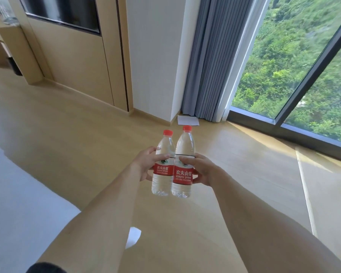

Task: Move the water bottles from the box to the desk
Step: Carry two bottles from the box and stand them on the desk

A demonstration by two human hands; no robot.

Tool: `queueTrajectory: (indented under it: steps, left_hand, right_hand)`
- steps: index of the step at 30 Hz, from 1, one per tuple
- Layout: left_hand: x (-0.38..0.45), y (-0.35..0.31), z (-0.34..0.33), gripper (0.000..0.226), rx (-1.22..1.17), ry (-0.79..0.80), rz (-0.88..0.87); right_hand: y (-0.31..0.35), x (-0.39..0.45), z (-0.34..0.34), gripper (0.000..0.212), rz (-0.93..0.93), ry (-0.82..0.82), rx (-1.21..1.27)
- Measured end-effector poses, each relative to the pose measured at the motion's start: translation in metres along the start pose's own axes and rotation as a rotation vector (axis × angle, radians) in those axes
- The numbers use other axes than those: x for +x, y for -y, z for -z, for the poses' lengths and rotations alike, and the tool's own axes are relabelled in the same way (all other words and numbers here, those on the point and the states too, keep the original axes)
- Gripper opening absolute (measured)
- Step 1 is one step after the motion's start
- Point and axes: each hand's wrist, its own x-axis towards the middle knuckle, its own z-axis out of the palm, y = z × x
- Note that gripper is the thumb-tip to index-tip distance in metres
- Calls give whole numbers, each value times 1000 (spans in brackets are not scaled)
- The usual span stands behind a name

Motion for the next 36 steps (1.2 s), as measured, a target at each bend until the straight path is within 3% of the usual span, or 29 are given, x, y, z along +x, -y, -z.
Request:
queueTrajectory:
  steps: [9, 20, 28, 36]
  left_hand:
    - [70, -36, 76, 39, -45, -166, -17]
    - [179, -87, 171, 61, -180, -472, 38]
    - [240, -139, 221, 45, -267, -666, 37]
    - [271, -160, 284, 34, -280, -759, 61]
  right_hand:
    - [69, 125, -47, 35, -14, 128, -111]
    - [162, 310, -113, 44, -14, 427, -254]
    - [244, 412, -159, 42, -13, 599, -374]
    - [276, 476, -220, 44, -45, 680, -395]
